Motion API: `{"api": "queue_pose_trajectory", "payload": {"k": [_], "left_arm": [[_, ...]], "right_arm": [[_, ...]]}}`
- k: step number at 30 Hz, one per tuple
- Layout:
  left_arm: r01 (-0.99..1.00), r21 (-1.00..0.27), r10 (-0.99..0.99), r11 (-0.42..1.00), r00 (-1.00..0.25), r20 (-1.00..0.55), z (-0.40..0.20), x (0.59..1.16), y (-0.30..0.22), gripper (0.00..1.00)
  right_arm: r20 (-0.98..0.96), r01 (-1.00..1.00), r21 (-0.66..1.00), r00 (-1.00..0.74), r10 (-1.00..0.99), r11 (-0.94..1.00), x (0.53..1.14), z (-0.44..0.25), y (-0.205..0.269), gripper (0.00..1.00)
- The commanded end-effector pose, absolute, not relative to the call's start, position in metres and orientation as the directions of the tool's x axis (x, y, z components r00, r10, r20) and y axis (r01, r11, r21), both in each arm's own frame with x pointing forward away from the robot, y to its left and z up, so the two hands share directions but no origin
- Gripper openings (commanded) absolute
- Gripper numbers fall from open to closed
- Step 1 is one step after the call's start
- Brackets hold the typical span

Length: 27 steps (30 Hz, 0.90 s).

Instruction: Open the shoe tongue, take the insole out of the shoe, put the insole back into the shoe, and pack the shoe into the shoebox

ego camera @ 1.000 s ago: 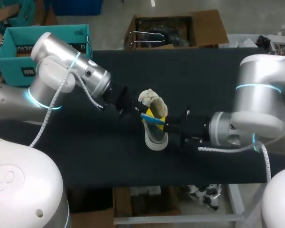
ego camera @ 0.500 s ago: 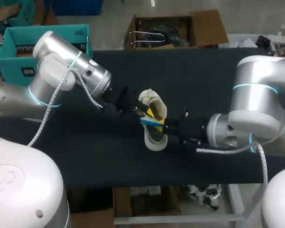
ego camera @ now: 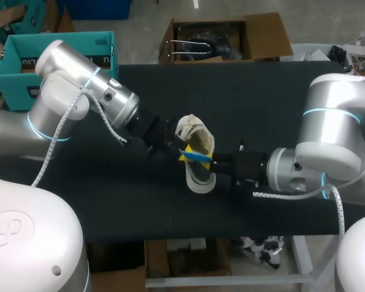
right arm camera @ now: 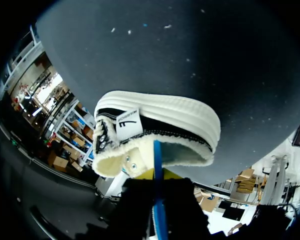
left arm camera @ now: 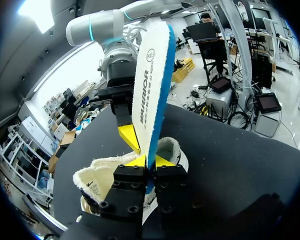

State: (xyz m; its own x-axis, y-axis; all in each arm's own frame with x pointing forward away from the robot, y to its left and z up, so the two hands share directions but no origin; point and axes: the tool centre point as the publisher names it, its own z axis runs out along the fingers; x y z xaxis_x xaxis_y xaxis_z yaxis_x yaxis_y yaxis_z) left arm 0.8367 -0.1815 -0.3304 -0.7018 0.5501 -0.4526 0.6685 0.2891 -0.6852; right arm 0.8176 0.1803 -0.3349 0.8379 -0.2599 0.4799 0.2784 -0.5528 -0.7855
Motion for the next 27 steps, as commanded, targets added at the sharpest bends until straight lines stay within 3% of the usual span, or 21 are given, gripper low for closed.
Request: {"api": "queue_pose_trajectory", "payload": {"k": [1,8,9,10,11,13,19,27], "left_arm": [[0.671,-0.68,0.546,0.297,-0.703,-0.455,-0.333,0.832,-0.18,0.0],[0.668,-0.673,0.546,0.318,-0.709,-0.446,-0.337,0.834,-0.178,0.0],[0.667,-0.673,0.545,0.319,-0.71,-0.446,-0.337,0.835,-0.178,0.0],[0.666,-0.674,0.543,0.319,-0.711,-0.446,-0.337,0.836,-0.178,0.0],[0.665,-0.675,0.542,0.32,-0.712,-0.446,-0.337,0.837,-0.177,0.0],[0.663,-0.676,0.54,0.321,-0.715,-0.445,-0.337,0.838,-0.177,0.0],[0.659,-0.678,0.535,0.326,-0.72,-0.442,-0.337,0.841,-0.176,0.0],[0.657,-0.674,0.521,0.337,-0.727,-0.448,-0.34,0.854,-0.181,0.0]], "right_arm": [[0.484,0.281,-0.786,0.834,-0.265,-0.55,0.818,-0.338,0.181,0.0],[0.482,0.281,-0.78,0.84,-0.25,-0.56,0.82,-0.333,0.184,0.0],[0.483,0.283,-0.778,0.84,-0.246,-0.562,0.82,-0.332,0.185,0.06],[0.486,0.286,-0.775,0.839,-0.243,-0.563,0.819,-0.331,0.187,0.28],[0.489,0.287,-0.771,0.839,-0.239,-0.569,0.819,-0.329,0.188,0.38],[0.49,0.283,-0.763,0.84,-0.234,-0.581,0.817,-0.326,0.191,0.42],[0.489,0.274,-0.756,0.84,-0.234,-0.595,0.813,-0.324,0.194,0.0],[0.466,0.255,-0.763,0.854,-0.231,-0.594,0.827,-0.337,0.196,0.0]]}}
